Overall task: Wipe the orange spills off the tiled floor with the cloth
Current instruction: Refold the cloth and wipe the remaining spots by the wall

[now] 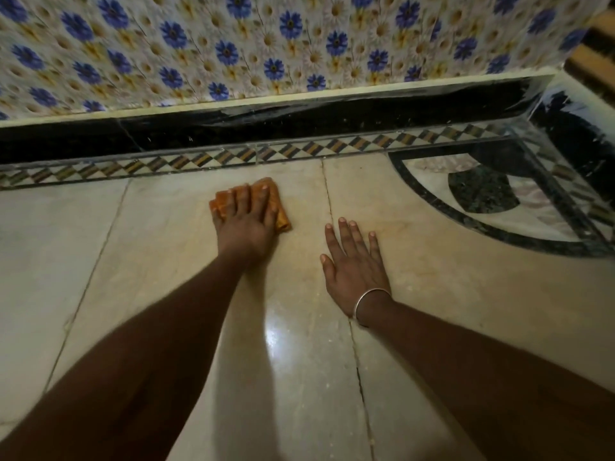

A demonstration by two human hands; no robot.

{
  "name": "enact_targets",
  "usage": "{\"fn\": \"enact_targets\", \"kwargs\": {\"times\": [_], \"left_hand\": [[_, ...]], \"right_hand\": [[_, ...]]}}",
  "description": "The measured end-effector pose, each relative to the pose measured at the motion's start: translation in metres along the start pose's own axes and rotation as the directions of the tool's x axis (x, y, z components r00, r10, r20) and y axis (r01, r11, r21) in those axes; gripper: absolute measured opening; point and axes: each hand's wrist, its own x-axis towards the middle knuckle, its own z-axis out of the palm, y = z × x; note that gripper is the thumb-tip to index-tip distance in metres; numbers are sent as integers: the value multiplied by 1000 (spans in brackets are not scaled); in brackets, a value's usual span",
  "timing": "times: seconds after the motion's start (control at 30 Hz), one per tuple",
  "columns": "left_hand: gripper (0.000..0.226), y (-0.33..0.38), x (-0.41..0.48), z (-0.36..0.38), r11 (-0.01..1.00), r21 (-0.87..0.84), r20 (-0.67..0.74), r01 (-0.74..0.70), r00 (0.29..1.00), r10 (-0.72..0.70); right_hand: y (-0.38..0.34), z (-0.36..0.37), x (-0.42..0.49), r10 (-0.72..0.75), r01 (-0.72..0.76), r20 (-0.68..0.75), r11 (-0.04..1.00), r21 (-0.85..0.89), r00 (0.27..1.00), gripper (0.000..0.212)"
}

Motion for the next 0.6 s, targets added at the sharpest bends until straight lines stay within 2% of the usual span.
{"fn": "enact_targets", "kwargs": {"times": [0.07,0.17,0.2,0.27,0.4,0.5,0.6], "left_hand": [[64,-2,-25,1,995,-41,-34,90,995,-92],[66,41,-66,12,966,-36,-74,256,963,-258],[68,57,-77,17,969,-3,-81,248,966,-247],[68,86,-81,26,992,61,-66,112,992,-108],[68,61,-30,15,995,75,2,-63,998,63],[69,21,-11,9,999,48,19,-3,1000,3],[69,-5,-32,2,996,-9,-34,86,996,-86]], "right_hand": [[-1,0,0,6,-6,0,1000,-9,1000,64],[-1,0,0,14,-14,-2,999,-29,1000,66],[-3,0,0,7,-7,7,999,-33,1000,67],[-1,-1,0,3,-3,4,999,-41,1000,69],[-2,3,2,-10,9,-11,999,-37,1000,65],[-1,3,-1,-9,10,19,999,-40,1000,65],[-1,-1,0,-13,14,43,1000,-24,999,67]]}}
